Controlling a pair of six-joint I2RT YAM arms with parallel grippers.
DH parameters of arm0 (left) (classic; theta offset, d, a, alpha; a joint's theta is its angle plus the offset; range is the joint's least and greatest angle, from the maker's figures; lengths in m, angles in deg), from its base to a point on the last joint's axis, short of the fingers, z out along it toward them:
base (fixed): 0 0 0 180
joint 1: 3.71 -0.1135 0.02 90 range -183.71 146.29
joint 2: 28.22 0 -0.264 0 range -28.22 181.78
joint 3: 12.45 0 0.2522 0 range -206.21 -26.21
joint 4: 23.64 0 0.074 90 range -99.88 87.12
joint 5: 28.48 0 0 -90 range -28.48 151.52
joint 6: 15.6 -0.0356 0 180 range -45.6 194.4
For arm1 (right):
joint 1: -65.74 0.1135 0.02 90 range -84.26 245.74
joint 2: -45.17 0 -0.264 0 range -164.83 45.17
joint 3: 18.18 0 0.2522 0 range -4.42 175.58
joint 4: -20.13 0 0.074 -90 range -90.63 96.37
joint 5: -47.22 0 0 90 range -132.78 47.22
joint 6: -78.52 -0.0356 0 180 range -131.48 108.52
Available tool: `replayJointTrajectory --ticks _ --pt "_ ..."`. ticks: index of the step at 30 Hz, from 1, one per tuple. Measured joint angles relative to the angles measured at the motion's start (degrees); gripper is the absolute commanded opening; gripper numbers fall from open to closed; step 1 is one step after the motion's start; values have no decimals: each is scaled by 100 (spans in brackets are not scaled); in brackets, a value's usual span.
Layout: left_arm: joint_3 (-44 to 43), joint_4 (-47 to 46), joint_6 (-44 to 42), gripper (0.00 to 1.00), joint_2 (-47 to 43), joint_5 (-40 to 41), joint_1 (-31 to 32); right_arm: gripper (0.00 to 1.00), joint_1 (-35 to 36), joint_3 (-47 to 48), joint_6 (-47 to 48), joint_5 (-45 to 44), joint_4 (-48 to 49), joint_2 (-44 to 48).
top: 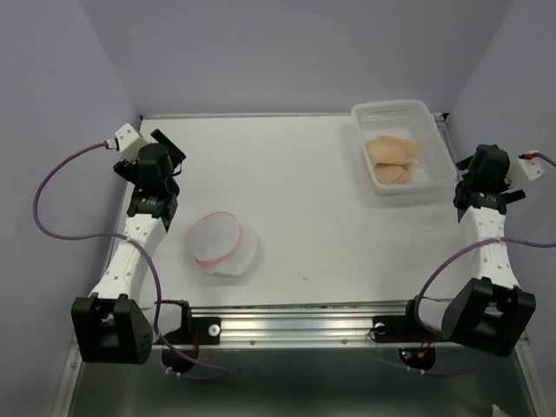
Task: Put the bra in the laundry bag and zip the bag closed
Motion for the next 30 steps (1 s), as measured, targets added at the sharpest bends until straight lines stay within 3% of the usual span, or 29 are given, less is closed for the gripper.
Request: replayJointTrajectory --ticks 11,19,25,30 --pt "0 -2 -2 99 0 -2 0 100 0 -74 551 446 354 -114" --pt "0 -105 -103 99 146 -343 22 100 157 -37 1563 2162 863 -704" --pt "0 -125 -118 99 568 -621 326 100 1145 1246 2177 2618 713 -2312" --pt "0 -125 -116 99 728 -651 555 100 1276 2841 2234 2728 385 -3823"
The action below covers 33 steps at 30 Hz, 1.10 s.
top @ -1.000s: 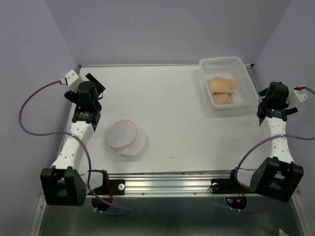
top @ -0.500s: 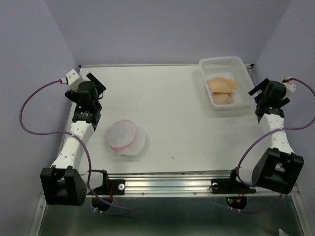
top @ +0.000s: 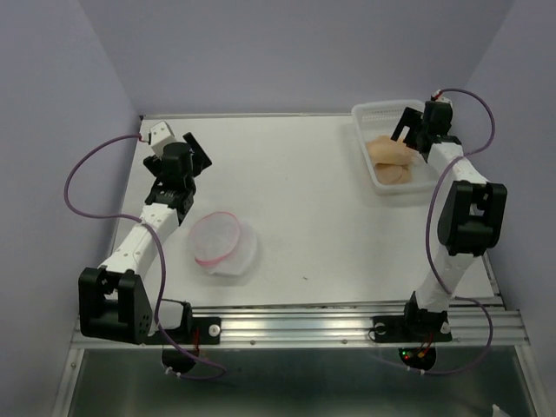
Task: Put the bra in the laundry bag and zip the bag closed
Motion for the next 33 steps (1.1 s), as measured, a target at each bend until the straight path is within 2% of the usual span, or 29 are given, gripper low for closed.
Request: replayJointTrajectory --ticks 3,7,13,16,17,18,22,23,26,33 --pt "0 -2 4 99 4 -2 74 100 -24 896 -20 -66 -264 -815" --pt "0 -35 15 99 74 15 129 100 -26 1620 -92 50 -518 -1617" --pt "0 31 37 99 249 55 192 98 50 1696 -184 81 -933 -2070" --pt "-2 48 48 99 262 72 221 85 85 1696 -291 101 -1012 -2096" --pt "-2 48 48 99 264 74 225 72 90 1696 -321 111 -1008 -2096" --pt "-7 46 50 99 264 79 225 62 90 1696 -334 133 -1008 -2096" --pt "-7 50 48 99 264 133 236 35 90 1685 -468 236 -1012 -2096" --pt "-9 55 48 99 264 153 236 24 90 1685 -498 254 -1010 -2098" --pt "-9 72 48 99 264 210 236 1 90 1685 -544 306 -1010 -2107" --pt "-9 105 44 99 264 317 236 1 90 1685 -586 457 -1008 -2127"
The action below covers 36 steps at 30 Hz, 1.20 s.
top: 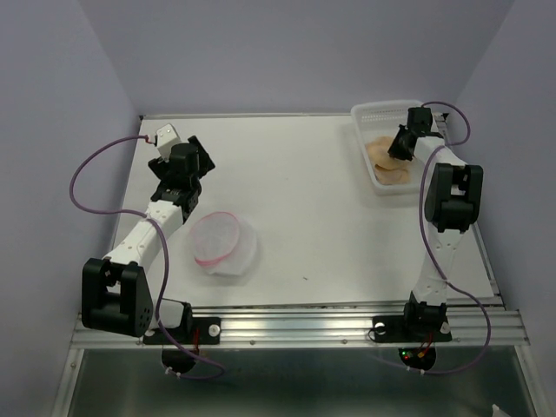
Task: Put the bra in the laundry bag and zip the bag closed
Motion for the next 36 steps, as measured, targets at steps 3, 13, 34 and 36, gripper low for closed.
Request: replayJointTrajectory --ticks 3,13,34,36 --pt "0 0 -2 99 0 50 0 1 0 -94 4 13 122 31" --pt "-7 4 7 99 0 120 0 1 0 -892 249 -105 776 1217" --pt "-111 -79 136 99 -22 -13 107 1 949 -1410 1078 671 2291 3689" --pt "-111 -107 142 99 -46 -55 142 1 1060 -1410 1071 876 2417 3891"
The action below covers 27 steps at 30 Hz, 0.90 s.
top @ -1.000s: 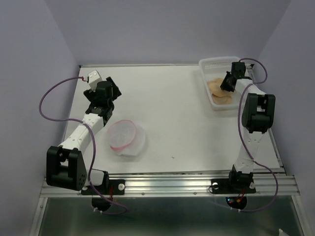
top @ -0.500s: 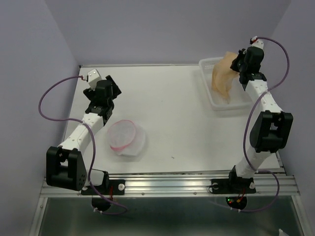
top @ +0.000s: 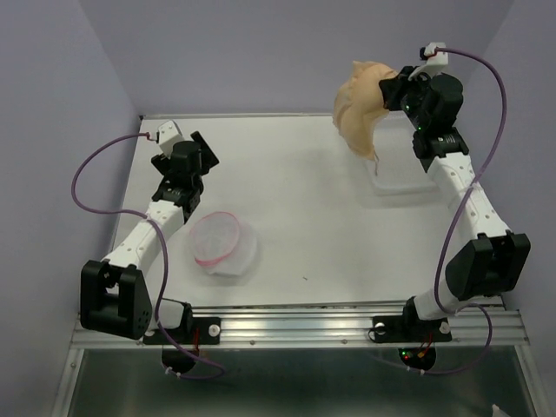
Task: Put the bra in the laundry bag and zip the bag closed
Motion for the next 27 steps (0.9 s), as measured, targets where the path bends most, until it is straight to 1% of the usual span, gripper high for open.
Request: replayJointTrajectory --ticks 5,9,12,13,15,20,23,25,27 --pt "0 -103 39 99 -107 -70 63 1 199 7 -129 743 149 291" --pt "0 -133 70 99 -188 -92 72 1 350 -79 -601 1137 210 413" --pt "2 -149 122 99 -258 -85 74 1 509 -501 -1086 1351 463 516" --pt "4 -168 133 99 -278 -85 74 1 638 -828 -1307 1388 599 564" --pt "7 -227 149 99 -328 -83 79 1 949 -1132 -1493 1421 564 481" --pt "7 -304 149 99 -350 -48 98 1 2127 -1082 -1541 1331 144 -505" --pt "7 -323 149 99 -350 -37 107 1 2599 -1088 -1547 1172 -109 -643" --pt "7 -339 146 99 -350 -37 107 1 2778 -1088 -1652 1073 -55 -597" --pt "7 -343 146 99 -350 -39 107 1 2800 -1088 -1751 925 -11 -533"
